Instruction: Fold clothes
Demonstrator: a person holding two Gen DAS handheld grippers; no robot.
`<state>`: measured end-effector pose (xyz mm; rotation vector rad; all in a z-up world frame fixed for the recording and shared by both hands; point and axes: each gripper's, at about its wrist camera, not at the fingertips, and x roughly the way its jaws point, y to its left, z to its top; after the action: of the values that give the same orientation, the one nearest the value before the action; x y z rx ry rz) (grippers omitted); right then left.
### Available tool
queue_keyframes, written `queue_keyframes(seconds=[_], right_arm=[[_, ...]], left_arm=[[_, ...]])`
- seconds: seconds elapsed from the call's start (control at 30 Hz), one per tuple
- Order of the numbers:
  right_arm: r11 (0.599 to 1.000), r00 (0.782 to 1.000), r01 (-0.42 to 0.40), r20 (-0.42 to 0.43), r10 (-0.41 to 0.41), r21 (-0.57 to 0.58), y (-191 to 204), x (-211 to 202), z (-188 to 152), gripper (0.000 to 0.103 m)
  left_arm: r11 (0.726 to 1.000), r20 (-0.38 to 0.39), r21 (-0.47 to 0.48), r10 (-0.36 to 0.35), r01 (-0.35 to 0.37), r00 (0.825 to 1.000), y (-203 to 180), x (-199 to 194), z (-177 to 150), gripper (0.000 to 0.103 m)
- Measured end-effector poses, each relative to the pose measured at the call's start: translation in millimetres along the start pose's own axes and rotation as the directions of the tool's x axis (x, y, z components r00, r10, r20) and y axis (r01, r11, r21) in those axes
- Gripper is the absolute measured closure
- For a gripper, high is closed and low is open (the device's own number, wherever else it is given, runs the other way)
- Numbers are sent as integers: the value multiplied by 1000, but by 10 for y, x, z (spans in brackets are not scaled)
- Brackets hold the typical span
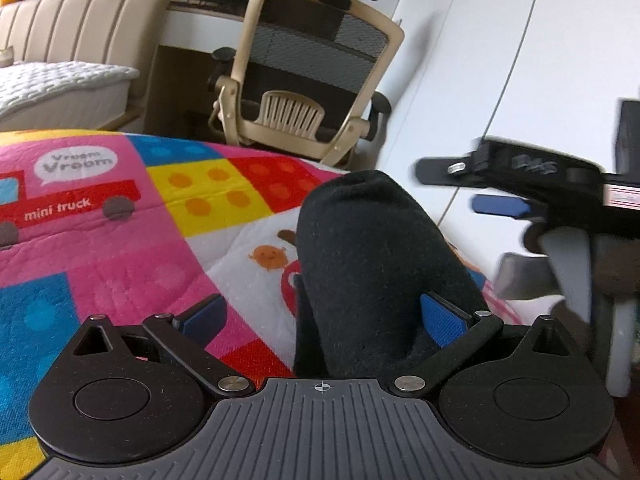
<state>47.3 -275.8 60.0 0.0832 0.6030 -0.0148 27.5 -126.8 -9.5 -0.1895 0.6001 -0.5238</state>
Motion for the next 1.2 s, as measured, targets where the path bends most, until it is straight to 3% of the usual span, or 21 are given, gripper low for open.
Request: queue_keyframes(seconds=[0.1,0.23,0.47,0.6,0.73,1.0,1.2], right_arm=[[997,998,45,-48,-48,-63,131,259,-15,0],[999,995,-24,-100,28,43,-31,304,55,0],[966,986,-164,41,159,200,-408,-397,-219,0],[968,977,-213,28,211,133,-370,-706,-552,0],[986,987,-163,-6,163,24,-219,-706,-755,0],[990,996,-89,-23,87,-107,21,-598,-812,0],[989,996,-86,-46,81,-117,46,-563,-849,0]], left_arm=[[1000,9,-21,22,-21,1000,33,-8,5,0],[999,13,-41,24,-24,1000,84,-13,17,0],[1000,7,-13,9,-9,1000,42,-10,2,0],[1000,6,-17,7,-7,1000,46,-9,2,0],[1000,2,-17,9,-9,1000,35,-7,2,0],[1000,-10,-16,26,-26,1000,22,-11,-7,0],[1000,-29,-9,20,-20,999,-12,-67,98,0]])
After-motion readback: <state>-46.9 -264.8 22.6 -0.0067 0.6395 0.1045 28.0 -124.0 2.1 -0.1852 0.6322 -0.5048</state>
